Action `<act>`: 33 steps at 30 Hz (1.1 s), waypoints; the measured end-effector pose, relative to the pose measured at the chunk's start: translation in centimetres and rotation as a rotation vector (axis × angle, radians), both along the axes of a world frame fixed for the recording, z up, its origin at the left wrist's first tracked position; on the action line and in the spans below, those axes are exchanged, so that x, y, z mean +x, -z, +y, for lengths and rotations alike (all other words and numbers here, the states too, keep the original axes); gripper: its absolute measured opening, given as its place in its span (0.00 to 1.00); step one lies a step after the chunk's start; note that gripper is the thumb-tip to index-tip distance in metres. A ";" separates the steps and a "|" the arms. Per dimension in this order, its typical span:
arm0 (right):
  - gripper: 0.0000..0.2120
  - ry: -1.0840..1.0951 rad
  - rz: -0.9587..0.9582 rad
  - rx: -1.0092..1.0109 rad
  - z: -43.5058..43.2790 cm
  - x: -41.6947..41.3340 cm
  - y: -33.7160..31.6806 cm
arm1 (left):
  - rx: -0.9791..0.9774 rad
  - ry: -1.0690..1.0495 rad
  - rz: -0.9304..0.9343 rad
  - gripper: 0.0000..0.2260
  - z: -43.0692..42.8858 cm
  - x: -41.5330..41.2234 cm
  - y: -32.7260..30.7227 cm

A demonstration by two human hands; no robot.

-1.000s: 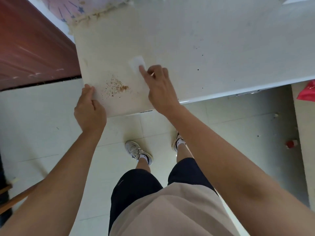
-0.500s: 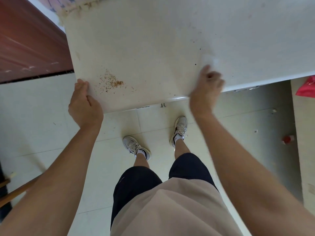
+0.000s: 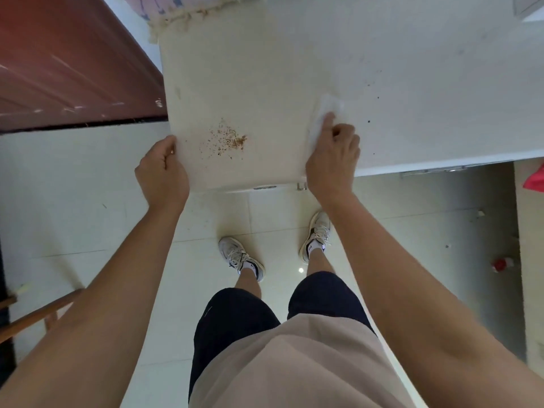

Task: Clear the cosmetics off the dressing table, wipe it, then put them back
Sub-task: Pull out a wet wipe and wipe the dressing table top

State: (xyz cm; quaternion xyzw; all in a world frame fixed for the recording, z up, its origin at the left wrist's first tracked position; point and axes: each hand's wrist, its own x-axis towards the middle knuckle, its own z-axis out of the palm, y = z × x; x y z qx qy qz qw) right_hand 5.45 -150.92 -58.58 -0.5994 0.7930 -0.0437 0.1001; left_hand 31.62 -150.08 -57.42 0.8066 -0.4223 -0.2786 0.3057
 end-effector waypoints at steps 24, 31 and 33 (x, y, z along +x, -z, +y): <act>0.24 -0.334 -0.449 -0.171 -8.3 7.1 -2.1 | 0.302 -0.414 0.607 0.14 4.0 3.1 0.1; 0.31 -0.133 0.038 0.089 -7.9 5.2 -0.8 | 0.262 -0.395 0.607 0.16 4.2 3.2 0.9; 0.31 -0.232 0.049 0.104 -8.6 8.6 -0.7 | 0.269 -0.373 0.655 0.19 4.3 3.5 0.8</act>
